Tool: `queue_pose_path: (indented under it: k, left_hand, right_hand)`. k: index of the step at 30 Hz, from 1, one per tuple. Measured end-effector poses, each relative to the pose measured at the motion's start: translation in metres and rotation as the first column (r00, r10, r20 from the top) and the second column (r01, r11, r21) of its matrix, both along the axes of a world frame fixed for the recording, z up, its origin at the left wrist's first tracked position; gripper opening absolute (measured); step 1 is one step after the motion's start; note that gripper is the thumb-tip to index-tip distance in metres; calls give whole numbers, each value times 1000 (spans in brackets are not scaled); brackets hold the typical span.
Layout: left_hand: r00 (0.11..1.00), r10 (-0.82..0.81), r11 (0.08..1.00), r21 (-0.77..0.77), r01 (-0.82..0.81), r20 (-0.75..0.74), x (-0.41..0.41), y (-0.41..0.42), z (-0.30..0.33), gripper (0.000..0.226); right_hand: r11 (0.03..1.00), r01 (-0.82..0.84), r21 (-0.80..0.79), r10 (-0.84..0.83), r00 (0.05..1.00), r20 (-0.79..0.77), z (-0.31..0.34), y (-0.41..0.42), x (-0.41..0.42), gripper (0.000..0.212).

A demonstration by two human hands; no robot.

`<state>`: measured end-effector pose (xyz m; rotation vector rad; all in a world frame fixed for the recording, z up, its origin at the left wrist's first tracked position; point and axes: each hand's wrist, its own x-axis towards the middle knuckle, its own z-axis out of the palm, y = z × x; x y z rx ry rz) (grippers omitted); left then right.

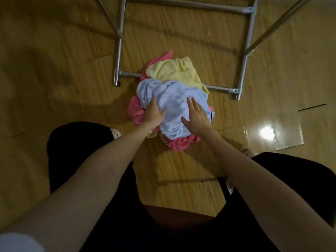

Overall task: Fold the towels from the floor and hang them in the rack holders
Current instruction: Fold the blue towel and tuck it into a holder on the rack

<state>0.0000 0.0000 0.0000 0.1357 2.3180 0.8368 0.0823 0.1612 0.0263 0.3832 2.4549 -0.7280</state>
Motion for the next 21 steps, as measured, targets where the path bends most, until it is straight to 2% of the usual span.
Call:
queue_pose_path:
  k: [4, 5, 7, 8, 10, 14, 18, 21]
  left_hand:
    - [981, 190, 982, -23, -190, 40, 13, 0, -15, 61]
    - [976, 214, 976, -36, -213, 48, 17, -1, -20, 52]
    - [973, 223, 974, -57, -219, 60, 25, -2, -22, 17]
    - [973, 221, 975, -55, -217, 65, 27, -1, -18, 14]
    - [969, 229, 973, -31, -227, 87, 34, -2, -14, 23]
    - [957, 255, 958, 96, -270, 138, 41, 3, 18, 9]
    - [976, 169, 950, 240, -199, 140, 43, 10, 66, 12]
    - [982, 142, 920, 349, -177, 123, 45, 9, 116, 17]
  right_hand:
    - [995, 96, -35, -95, 994, 49, -15, -8, 12, 77]
    - [996, 85, -34, -83, 995, 57, -18, -11, 17, 77]
    - [997, 64, -41, -62, 996, 69, -17, -16, 27, 77]
    - [997, 65, -50, -62, 996, 68, -14, -18, 30, 79]
    - [995, 64, -76, -59, 996, 67, -7, -24, 39, 81]
    - [993, 34, -116, -35, 999, -3, 13, -30, 48, 86]
    - [992, -6, -124, -8, 993, -115, 38, -32, 55, 90]
    - [988, 29, -151, -59, 978, -202, 62, -32, 59, 85]
